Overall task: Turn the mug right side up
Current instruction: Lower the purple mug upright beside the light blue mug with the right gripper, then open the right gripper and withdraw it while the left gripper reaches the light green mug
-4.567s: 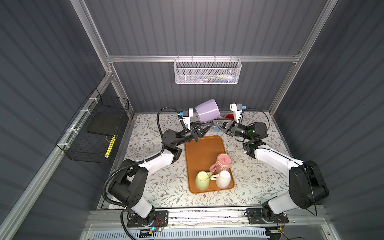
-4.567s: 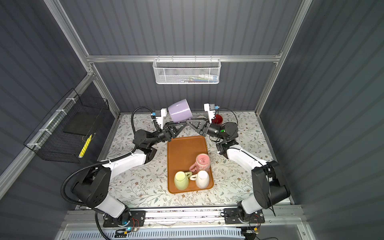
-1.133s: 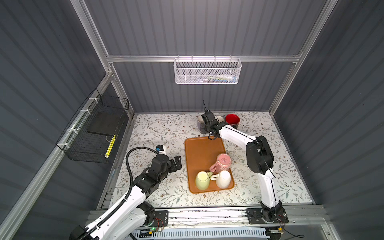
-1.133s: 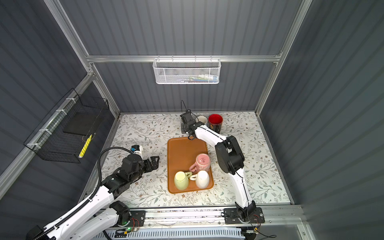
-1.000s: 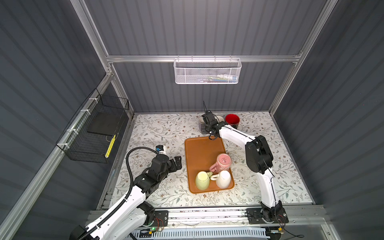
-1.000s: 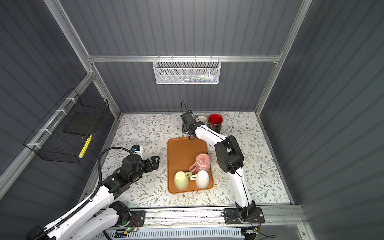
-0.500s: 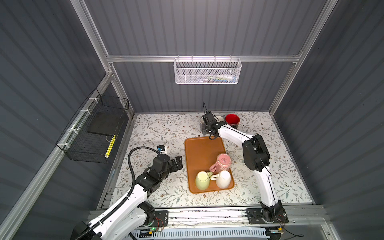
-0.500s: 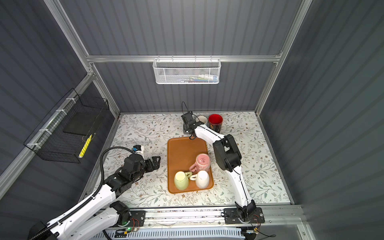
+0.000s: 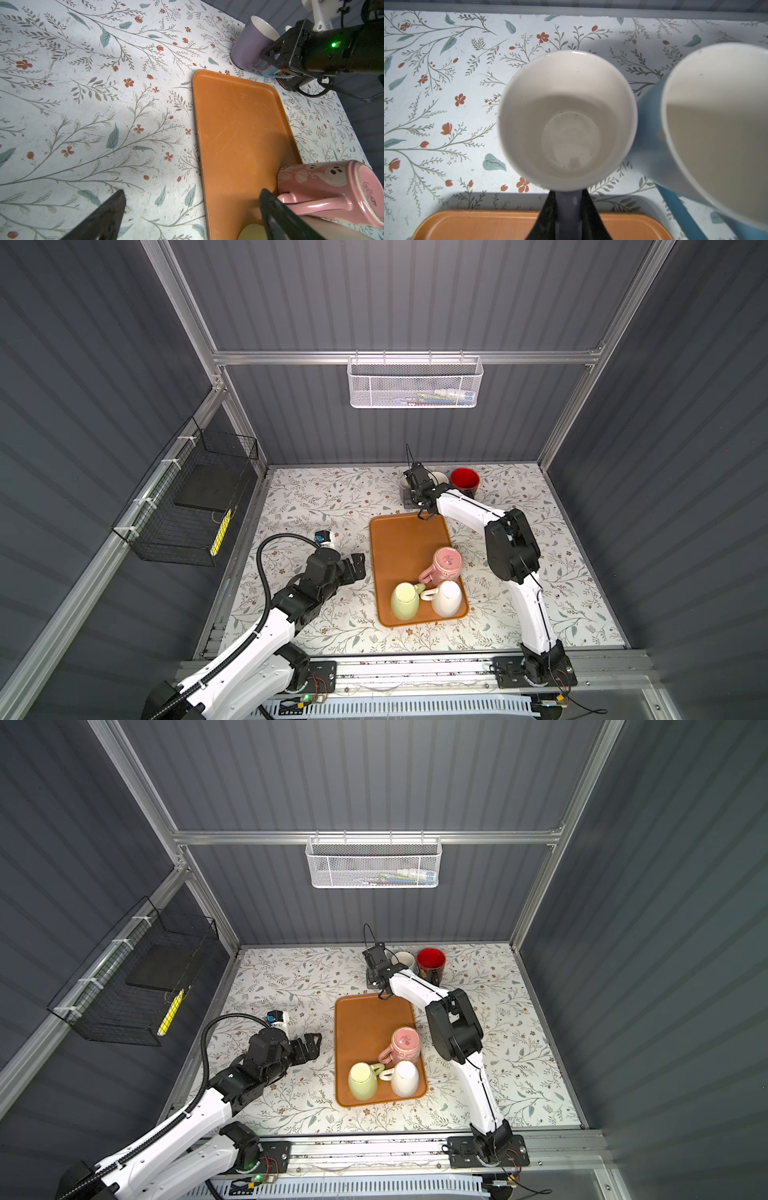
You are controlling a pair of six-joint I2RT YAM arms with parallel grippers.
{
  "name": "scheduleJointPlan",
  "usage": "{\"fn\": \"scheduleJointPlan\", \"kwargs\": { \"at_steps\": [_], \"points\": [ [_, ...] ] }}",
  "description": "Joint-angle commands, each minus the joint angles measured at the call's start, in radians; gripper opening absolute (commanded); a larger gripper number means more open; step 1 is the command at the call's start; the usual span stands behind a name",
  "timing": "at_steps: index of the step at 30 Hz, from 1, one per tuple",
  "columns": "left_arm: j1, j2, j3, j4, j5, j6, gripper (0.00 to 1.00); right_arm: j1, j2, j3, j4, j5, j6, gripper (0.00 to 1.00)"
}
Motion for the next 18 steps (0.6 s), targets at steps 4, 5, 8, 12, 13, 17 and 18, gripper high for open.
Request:
{"fn": "scheduleJointPlan", "kwargs": {
  "at_steps": [4, 5, 8, 12, 13, 17, 18],
  "points": [
    [0.001, -0.028, 0.009, -0.022, 0.015, 0.010, 1.00, -0.002, -0.059, -0.048, 0.061, 0.003, 0.008, 0.34],
    [0.002, -0.030, 0.012, -0.027, 0.018, 0.007, 1.00, -0.003, -0.067, -0.055, 0.062, 0.002, 0.008, 0.36],
    [0.002, -0.039, 0.024, -0.048, 0.029, 0.012, 1.00, -0.002, -0.084, -0.070, 0.064, -0.004, 0.009, 0.40],
    [0.001, -0.043, 0.044, -0.082, 0.065, 0.036, 0.99, -0.001, -0.122, -0.097, 0.074, -0.014, 0.006, 0.45],
    [0.002, -0.039, 0.048, -0.091, 0.075, 0.043, 0.99, 0.000, -0.133, -0.104, 0.077, -0.018, 0.004, 0.47],
    [0.000, 0.015, 0.080, -0.164, 0.133, 0.082, 0.99, 0.002, -0.193, -0.153, 0.094, -0.032, -0.005, 0.52],
    [0.001, 0.021, 0.079, -0.176, 0.150, 0.087, 0.99, 0.003, -0.210, -0.171, 0.101, -0.038, -0.010, 0.53]
  ]
}}
